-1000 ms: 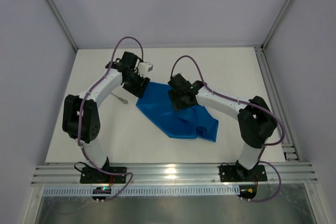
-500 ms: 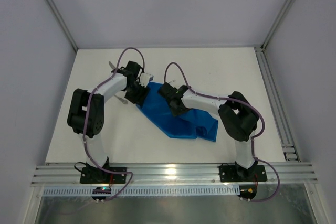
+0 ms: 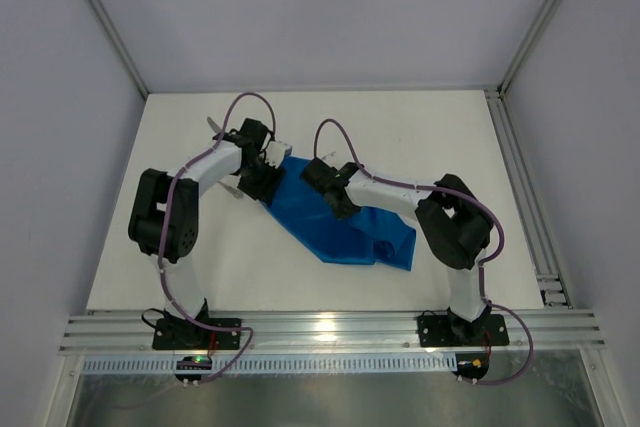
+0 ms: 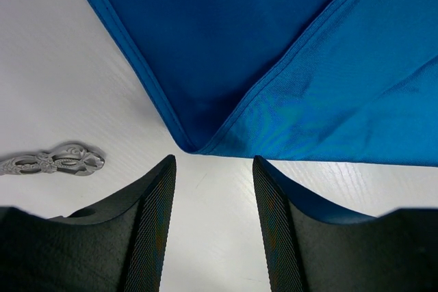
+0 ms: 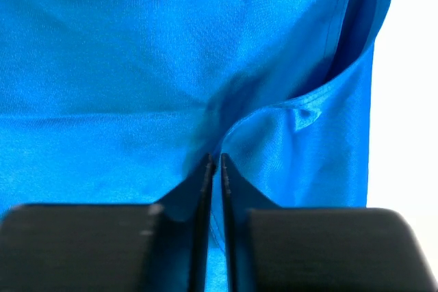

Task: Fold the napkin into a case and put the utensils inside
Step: Flatten out the crumpled napkin at the center of the board.

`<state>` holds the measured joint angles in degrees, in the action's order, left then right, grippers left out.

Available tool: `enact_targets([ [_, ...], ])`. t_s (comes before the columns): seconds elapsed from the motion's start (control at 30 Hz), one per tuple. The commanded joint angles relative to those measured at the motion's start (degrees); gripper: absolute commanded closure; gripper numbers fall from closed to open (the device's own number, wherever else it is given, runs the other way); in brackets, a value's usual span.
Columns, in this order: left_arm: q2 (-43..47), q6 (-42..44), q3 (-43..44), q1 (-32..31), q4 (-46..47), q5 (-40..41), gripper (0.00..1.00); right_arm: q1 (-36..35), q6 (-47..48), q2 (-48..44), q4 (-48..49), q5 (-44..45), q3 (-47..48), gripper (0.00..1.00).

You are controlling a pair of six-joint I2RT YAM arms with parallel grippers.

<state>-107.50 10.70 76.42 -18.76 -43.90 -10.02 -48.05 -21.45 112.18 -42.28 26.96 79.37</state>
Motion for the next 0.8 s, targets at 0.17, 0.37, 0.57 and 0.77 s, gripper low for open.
enact_targets([
  [0.17,2.0,0.3,-1.2,0.6,1.7,-1.8,0.49,-0.1,0.3,-1.1,1.1,1.7,1.4,0.96],
  [0.37,4.8,3.2,0.0,0.4,-0.9,-10.1,0.46,2.3,1.8,-6.1,2.3,2.4,-0.8,0.96],
  [0.57,4.2,4.2,0.1,-0.2,-0.6,-7.0,0.44,13.7,7.6,-9.3,7.0,-2.1,0.1,0.96],
  [0.77,3.9,4.1,-0.2,-0.2,-0.2,-6.7,0.45,23.5,11.8,-3.8,10.2,-6.8,8.8,0.96],
])
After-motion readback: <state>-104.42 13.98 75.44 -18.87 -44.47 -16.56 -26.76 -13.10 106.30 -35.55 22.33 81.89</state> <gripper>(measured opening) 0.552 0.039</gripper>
